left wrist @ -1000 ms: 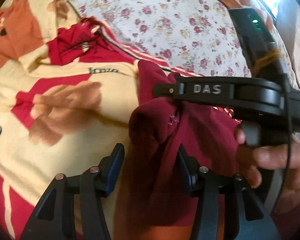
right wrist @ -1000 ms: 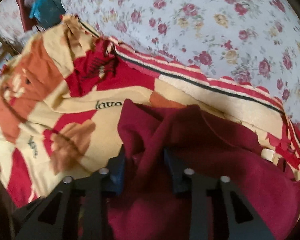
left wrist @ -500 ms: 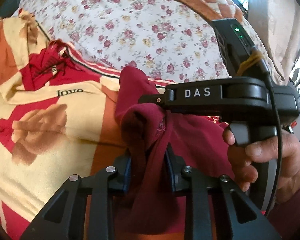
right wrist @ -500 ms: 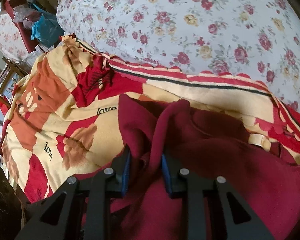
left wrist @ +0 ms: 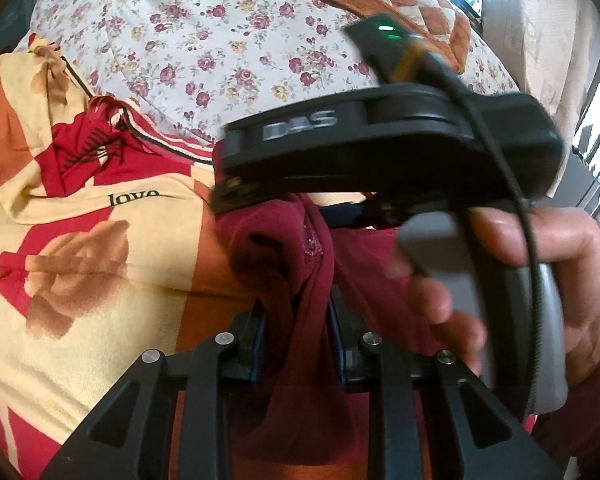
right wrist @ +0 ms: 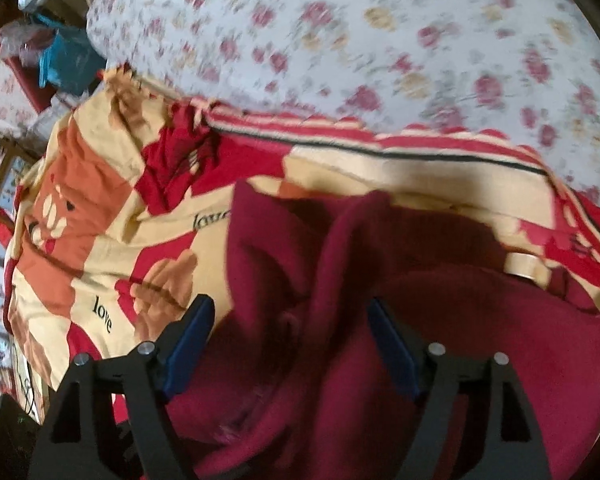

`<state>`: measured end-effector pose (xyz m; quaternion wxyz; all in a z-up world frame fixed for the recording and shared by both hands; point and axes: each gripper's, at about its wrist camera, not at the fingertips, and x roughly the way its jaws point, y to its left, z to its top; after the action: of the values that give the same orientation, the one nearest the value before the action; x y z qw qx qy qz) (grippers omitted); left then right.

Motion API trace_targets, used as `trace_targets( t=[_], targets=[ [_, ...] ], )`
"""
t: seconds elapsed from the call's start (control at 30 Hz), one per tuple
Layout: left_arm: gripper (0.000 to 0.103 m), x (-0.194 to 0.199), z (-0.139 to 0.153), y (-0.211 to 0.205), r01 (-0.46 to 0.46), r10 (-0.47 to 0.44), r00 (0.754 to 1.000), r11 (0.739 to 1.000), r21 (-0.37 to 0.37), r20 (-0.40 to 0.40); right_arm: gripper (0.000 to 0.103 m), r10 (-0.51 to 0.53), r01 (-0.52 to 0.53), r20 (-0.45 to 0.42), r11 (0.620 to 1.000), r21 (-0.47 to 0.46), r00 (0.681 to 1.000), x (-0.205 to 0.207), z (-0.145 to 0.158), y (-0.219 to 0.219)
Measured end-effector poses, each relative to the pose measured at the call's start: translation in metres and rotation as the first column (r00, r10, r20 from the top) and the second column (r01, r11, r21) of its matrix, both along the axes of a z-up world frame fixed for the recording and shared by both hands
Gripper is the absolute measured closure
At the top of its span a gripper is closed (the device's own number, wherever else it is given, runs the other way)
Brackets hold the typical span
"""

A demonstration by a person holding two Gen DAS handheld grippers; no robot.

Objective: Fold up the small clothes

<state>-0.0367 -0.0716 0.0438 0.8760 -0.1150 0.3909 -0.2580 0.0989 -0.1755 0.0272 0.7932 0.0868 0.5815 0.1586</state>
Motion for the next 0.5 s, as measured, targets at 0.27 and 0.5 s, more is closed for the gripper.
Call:
trace_targets(
  t=[0.27, 0.5],
  targets=[
    [0.098, -0.003, -0.002, -0.003, 0.034, -0.034, 0.999, 0.999, -0.001, -0.009, 0.07, -0.026, 0.02, 0.081, 0.997, 0.072, 0.996, -0.018, 0.0, -0.026],
    [0.103, -0.028, 0.029, -0.037, 0.114, -0.115, 0.993, 0.993, 0.022, 0.029, 0.075, -0.03, 0.006, 0.165, 0.99, 0.144, 0.986, -0.048, 0.044, -0.072]
  ],
)
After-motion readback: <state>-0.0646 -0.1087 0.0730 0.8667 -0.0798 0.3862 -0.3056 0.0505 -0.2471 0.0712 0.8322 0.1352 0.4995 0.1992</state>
